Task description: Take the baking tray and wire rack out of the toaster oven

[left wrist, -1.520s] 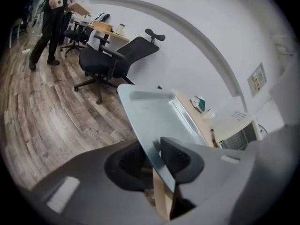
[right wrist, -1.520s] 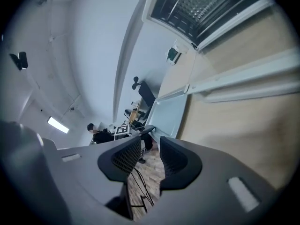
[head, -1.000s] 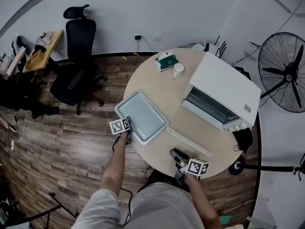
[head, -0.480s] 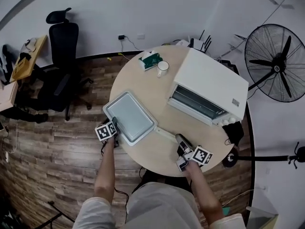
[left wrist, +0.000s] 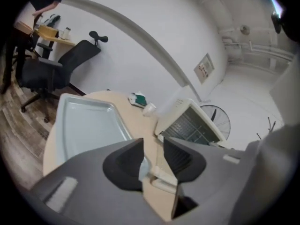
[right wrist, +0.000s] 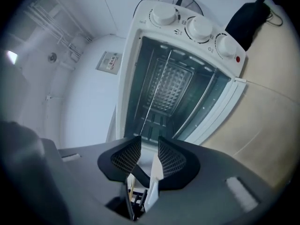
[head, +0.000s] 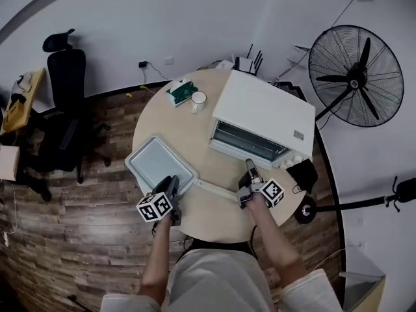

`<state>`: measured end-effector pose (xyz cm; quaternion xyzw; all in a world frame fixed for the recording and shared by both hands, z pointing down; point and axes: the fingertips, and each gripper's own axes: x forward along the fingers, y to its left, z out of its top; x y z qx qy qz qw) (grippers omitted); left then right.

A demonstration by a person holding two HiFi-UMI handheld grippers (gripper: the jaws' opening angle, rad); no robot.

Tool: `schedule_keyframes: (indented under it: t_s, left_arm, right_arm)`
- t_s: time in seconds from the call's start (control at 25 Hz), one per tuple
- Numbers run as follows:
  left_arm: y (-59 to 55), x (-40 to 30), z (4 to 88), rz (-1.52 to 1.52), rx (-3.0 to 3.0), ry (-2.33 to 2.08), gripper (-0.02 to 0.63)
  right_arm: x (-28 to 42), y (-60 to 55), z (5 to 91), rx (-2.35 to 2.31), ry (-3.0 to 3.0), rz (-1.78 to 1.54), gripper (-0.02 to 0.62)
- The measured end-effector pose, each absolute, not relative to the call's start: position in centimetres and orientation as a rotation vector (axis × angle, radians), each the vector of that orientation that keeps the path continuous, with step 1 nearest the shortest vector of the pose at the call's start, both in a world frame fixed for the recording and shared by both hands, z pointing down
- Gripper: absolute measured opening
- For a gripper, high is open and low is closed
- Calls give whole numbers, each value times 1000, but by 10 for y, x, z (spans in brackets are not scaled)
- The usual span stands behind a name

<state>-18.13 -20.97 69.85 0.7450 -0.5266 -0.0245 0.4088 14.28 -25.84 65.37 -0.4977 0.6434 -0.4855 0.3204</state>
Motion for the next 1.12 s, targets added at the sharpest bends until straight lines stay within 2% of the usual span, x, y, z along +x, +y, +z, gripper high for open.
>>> schedule_keyframes:
  t_s: [0.16, 0.24, 0.68, 0.88, 1.04, 1.12]
  left_arm:
    - [-213, -124, 669, -125, 1939, -1212, 80]
    - [-213, -106, 655, -157, 1950, -1173, 55]
    - [-192, -64, 640, -192, 1936, -1076, 55]
    - [-177, -66, 649, -158, 1928, -1076, 55]
    - [-177, -69, 646, -152, 1936, -1082, 55]
    - [-177, -67, 647, -147, 1940, -1076, 55]
  right_arm:
    - [162, -283, 648, -1359, 1601, -1238, 107]
    - [167, -296, 646, -1372, 1561, -1223, 106]
    - [177, -352, 639, -1332, 1387, -1164, 106]
    - [191, -363, 643, -1344, 1281, -1146, 70]
    - [201, -373, 642, -1320, 1184, -1145, 11]
    - [201, -374, 641, -1303, 1151, -1151, 9]
